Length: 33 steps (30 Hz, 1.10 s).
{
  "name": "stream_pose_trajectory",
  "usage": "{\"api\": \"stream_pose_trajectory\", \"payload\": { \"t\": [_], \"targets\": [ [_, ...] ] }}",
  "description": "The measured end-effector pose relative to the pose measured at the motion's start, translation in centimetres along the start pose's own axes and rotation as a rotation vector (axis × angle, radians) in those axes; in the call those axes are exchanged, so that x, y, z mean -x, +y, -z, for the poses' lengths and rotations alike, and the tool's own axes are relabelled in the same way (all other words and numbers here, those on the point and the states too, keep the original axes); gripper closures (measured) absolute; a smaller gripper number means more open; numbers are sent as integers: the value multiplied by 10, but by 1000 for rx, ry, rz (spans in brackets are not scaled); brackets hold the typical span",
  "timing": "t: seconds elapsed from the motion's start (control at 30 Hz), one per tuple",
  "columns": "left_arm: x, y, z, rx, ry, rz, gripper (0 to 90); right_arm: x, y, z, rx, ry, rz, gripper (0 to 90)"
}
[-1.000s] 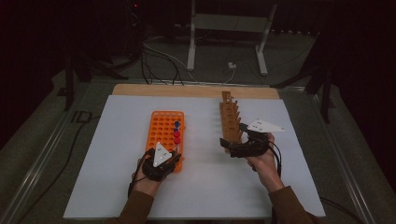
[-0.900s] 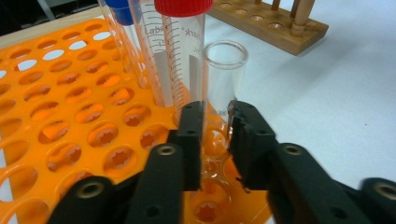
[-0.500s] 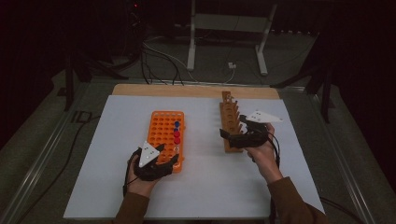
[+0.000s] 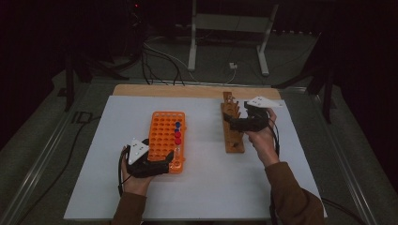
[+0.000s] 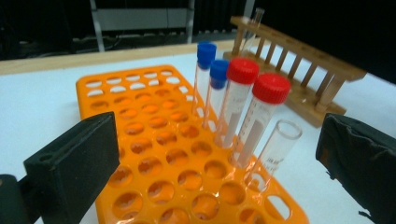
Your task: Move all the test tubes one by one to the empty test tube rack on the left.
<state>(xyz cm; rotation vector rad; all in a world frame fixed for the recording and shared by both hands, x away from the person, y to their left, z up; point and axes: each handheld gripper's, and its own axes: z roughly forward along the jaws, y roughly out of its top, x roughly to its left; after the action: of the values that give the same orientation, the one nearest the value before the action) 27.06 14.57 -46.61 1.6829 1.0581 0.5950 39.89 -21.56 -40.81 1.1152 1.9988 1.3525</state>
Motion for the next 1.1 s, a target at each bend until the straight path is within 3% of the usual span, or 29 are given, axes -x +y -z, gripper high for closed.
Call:
{"api": "stream_pose_trajectory", "payload": {
  "t": [0.17,0.43,0.67,0.83,0.97,1.1],
  "targets": [
    [-1,1,1,1,-7,-4,2,15,5,-16,-11,-47,-21,33],
    [0,-1,0,0,-2,11,3,29,-2,-42,-38,-77,-54,65],
    [2,-3,-3,-11,-12,6,3,46,-4,-57,-61,-133,-89,146],
    [3,-3,-4,-15,-18,-3,3,50,-1,-71,-84,-142,-96,196],
    [2,-3,-2,-6,-18,9,3,49,0,-86,-110,-151,-98,304],
    [0,-3,-1,-4,-19,13,3,48,0,-100,-159,-172,-73,482]
  ]
}}
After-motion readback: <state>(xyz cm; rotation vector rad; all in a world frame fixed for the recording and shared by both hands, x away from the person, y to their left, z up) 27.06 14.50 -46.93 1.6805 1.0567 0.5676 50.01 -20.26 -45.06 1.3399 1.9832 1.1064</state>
